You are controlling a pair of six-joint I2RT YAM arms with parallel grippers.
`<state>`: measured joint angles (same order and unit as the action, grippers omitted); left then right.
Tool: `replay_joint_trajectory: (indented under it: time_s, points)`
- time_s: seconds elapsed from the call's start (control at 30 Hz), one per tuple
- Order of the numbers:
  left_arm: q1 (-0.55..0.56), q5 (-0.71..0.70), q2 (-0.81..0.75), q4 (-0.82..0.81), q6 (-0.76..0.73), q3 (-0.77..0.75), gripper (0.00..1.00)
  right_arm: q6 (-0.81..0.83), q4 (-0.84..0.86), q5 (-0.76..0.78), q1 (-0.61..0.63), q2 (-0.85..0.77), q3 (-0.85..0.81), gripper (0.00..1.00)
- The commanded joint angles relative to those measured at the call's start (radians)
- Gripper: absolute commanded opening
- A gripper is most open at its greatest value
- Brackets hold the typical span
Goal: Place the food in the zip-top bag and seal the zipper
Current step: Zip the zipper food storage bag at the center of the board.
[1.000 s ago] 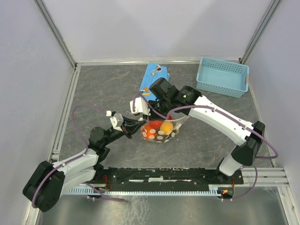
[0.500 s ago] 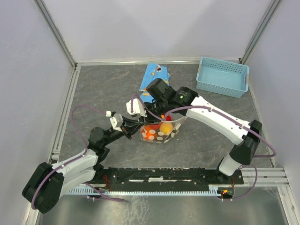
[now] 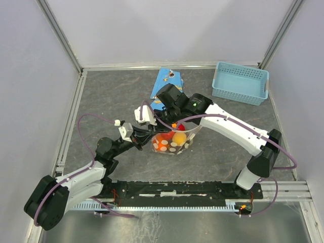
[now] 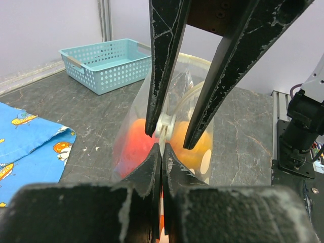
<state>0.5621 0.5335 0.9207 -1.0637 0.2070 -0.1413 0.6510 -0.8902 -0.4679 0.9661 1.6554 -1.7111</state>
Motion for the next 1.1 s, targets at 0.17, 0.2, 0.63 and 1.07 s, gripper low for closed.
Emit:
replay_joint_trajectory:
  time_s: [0.17,0.2,0.63,1.07]
  points:
    - [-0.002,0.007,-0.014,-0.031,-0.014,-0.029,0.03,-0.013,0.015,0.025,0.005,0.003,-0.040,0.21]
    - [-0.003,0.001,-0.015,-0.034,-0.013,-0.027,0.03,-0.012,0.007,0.038,0.005,0.003,-0.039,0.19]
    - [-0.004,-0.056,-0.057,-0.055,-0.004,0.000,0.03,-0.001,-0.030,0.207,0.002,-0.071,0.032,0.12]
    - [-0.004,-0.134,-0.081,-0.040,-0.015,0.012,0.03,0.000,-0.052,0.313,-0.016,-0.141,0.090,0.10]
